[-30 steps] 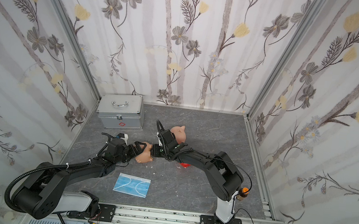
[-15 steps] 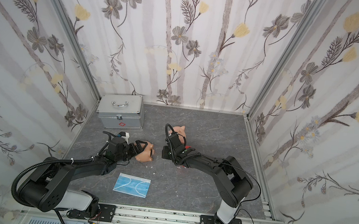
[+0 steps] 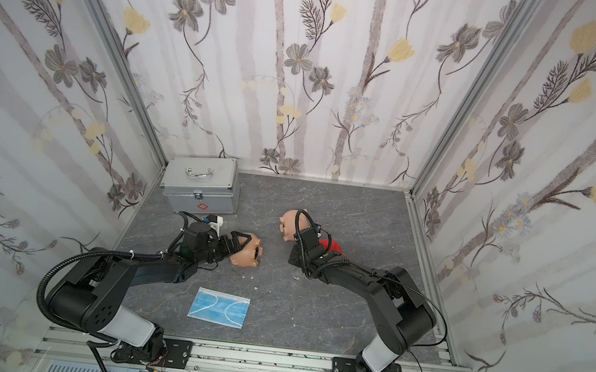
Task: Open piggy banks
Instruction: Adjust the piggy bank at the center of the board.
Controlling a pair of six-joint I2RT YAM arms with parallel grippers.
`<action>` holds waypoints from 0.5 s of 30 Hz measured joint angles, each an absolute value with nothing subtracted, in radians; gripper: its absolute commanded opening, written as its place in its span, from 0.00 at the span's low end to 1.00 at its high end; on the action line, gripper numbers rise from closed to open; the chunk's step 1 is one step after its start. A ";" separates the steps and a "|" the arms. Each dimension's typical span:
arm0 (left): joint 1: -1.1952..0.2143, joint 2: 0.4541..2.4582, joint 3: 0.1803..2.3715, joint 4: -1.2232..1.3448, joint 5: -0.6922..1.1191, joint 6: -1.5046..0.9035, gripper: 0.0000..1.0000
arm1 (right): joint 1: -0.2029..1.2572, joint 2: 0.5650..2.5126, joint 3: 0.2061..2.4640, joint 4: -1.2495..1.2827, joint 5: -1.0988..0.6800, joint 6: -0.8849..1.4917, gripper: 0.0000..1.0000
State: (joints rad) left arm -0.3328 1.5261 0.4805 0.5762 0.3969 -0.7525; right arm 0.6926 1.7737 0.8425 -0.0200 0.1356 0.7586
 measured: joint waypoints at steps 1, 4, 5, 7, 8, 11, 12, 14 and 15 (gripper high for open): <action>-0.330 1.533 0.485 0.578 0.411 -0.744 1.00 | 0.691 1.759 0.830 -0.011 0.133 0.759 0.42; -0.324 1.560 0.501 0.590 0.443 -0.731 1.00 | 0.701 1.705 0.773 0.064 0.105 0.746 0.42; -0.323 1.570 0.506 0.594 0.459 -0.726 1.00 | 0.707 1.683 0.742 0.111 0.082 0.742 0.41; -0.318 1.591 0.518 0.605 0.486 -0.713 1.00 | 0.719 1.651 0.680 0.199 0.048 0.739 0.40; -0.318 1.601 0.524 0.609 0.498 -0.710 1.00 | 0.722 1.647 0.658 0.236 0.024 0.739 0.38; -0.317 1.628 0.537 0.627 0.531 -0.703 1.00 | 0.723 1.658 0.625 0.330 -0.018 0.739 0.33; -0.317 1.635 0.540 0.633 0.542 -0.700 1.00 | 0.725 1.666 0.618 0.368 -0.033 0.739 0.32; -0.317 1.648 0.548 0.640 0.559 -0.694 1.00 | 0.730 1.683 0.607 0.428 -0.061 0.735 0.32; -0.317 1.655 0.554 0.643 0.570 -0.686 1.00 | 0.733 1.689 0.604 0.451 -0.075 0.728 0.32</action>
State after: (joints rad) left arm -0.3168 1.6554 0.5537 0.6426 0.5705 -0.6865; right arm 0.7330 1.6894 0.6044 0.4515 -0.0746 0.7280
